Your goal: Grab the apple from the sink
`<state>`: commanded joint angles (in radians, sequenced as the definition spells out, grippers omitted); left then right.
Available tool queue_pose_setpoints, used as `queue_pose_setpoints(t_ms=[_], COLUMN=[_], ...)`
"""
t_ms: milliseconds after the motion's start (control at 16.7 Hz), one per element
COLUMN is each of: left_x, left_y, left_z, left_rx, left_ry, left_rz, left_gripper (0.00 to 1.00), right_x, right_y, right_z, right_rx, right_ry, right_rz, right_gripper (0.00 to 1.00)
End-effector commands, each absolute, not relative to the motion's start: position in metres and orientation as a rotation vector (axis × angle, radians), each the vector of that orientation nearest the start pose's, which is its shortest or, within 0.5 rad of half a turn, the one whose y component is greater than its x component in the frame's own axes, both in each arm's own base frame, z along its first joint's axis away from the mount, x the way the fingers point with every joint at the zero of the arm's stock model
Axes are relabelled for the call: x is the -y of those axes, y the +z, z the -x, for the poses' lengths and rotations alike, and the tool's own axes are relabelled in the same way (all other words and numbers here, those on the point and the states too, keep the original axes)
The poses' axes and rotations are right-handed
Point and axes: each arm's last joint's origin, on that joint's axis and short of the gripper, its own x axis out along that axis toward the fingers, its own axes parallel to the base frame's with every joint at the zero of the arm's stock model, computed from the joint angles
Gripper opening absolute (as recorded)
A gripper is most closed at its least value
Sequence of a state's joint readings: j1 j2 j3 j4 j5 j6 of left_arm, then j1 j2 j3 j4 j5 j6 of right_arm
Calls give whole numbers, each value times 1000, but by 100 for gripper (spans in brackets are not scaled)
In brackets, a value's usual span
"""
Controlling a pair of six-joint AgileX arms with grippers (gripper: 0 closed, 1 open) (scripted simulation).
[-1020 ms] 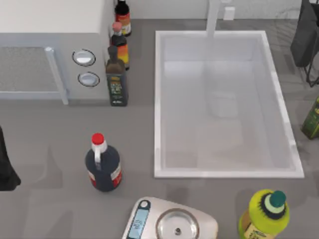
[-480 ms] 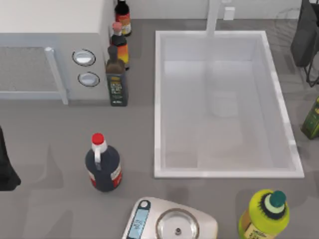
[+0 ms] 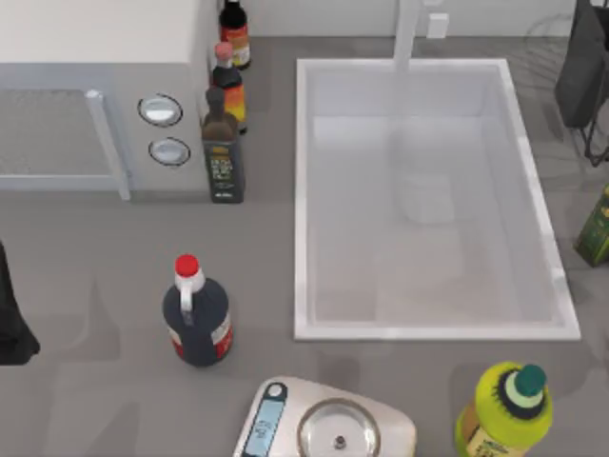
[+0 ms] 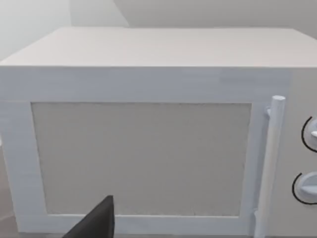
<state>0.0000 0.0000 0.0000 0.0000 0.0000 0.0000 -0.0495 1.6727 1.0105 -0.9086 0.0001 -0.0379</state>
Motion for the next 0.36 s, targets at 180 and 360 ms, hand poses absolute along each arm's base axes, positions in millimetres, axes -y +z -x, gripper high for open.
queue_pose_setpoints(t_ms=[180, 360], left_x=[1, 1], left_y=[160, 160], left_z=[-106, -106], left_rx=[0, 0], left_ry=[0, 0], left_rz=[0, 0], left_gripper=[100, 100], right_x=[13, 13], right_y=[160, 160], right_z=[-282, -282], right_rx=[-1571, -1571], right_ry=[-8, -8], right_rz=[-8, -8], right_gripper=[100, 100])
